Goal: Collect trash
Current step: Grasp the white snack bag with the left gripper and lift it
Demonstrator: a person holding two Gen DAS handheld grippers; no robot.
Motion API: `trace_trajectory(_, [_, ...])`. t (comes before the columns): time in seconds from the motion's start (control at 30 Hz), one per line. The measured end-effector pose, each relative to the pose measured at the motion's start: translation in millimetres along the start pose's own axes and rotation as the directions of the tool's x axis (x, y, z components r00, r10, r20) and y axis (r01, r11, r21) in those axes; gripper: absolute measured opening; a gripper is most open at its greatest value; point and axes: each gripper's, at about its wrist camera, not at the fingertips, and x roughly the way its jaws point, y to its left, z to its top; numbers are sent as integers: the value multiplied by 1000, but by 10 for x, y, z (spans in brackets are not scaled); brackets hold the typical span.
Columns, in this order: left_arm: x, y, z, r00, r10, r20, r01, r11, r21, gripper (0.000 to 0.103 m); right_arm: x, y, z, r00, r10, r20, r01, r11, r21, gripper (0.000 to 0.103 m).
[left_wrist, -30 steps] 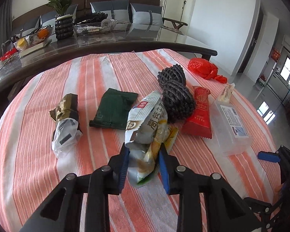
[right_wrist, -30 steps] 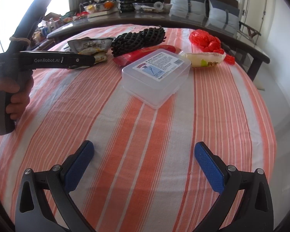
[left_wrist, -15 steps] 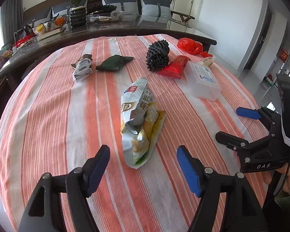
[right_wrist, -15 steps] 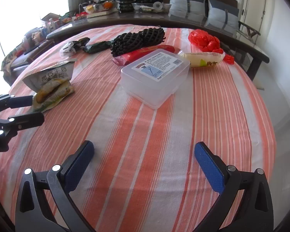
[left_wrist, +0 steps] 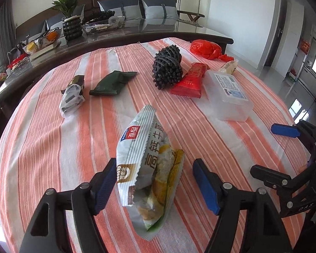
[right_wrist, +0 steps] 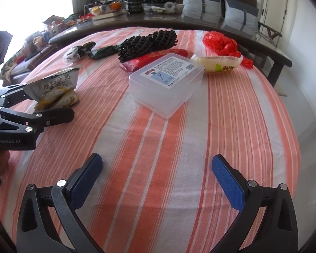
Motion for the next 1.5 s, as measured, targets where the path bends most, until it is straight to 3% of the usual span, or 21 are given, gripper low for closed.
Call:
trace_trajectory(0.03, [-18,18,6,1000,11,7,-11,1000,-17,48,-1,-4,1,1000,0,0,0,1000,1,102])
trace_trajectory(0.07, [-24,50,9,1000,8,4,-8,999,-42,47,1,0,0,1000,0,0,0,1000,0,102])
trace_trajectory(0.3, [-131,233,-91,996,87,8,-84,978,-190,47,28,-27,63,1000,-7,-24,7,999,39,102])
trace_trajectory(0.43, [-144,261,-113,997,73,14,-69,979,-193,48,108,-75,365,999,-4,-44,11,987,157,102])
trace_trajectory(0.57, [-138,230,-110,996,93,10,-90,980,-179,50,251,-49,709,994,-99,-49,108,971,215,102])
trace_trajectory(0.7, [-128,187,-120,995,103,5,-100,981,-165,52,409,-15,843,986,-149,-68,161,961,223,102])
trace_trajectory(0.73, [-128,187,-121,995,100,6,-97,981,-168,52,434,-17,840,983,-170,-71,182,959,216,99])
trace_trajectory(0.77, [-131,197,-125,995,95,8,-92,981,-172,52,456,-35,817,982,-172,-76,185,959,213,89])
trace_trajectory(0.83, [-135,213,-128,996,86,10,-83,981,-177,52,474,-94,749,987,-138,-79,152,966,210,71])
trace_trajectory(0.9, [-140,212,-134,996,86,8,-84,981,-173,52,387,-101,666,988,-144,-46,150,974,170,71])
trace_trajectory(1.03, [-157,186,-162,995,99,3,-97,982,-161,52,150,-14,339,1000,0,10,-1,999,34,71])
trace_trajectory(1.17, [-213,153,-225,995,102,-5,-101,982,-161,52,-75,90,55,992,122,24,-120,989,-82,71])
trace_trajectory(1.33, [-367,188,-394,998,57,-10,-57,983,-176,52,-83,131,-44,994,106,37,-101,989,-112,74])
trace_trajectory(1.5, [-539,320,-561,1000,-15,8,16,976,-216,52,-53,64,-29,992,119,31,-116,990,-83,89])
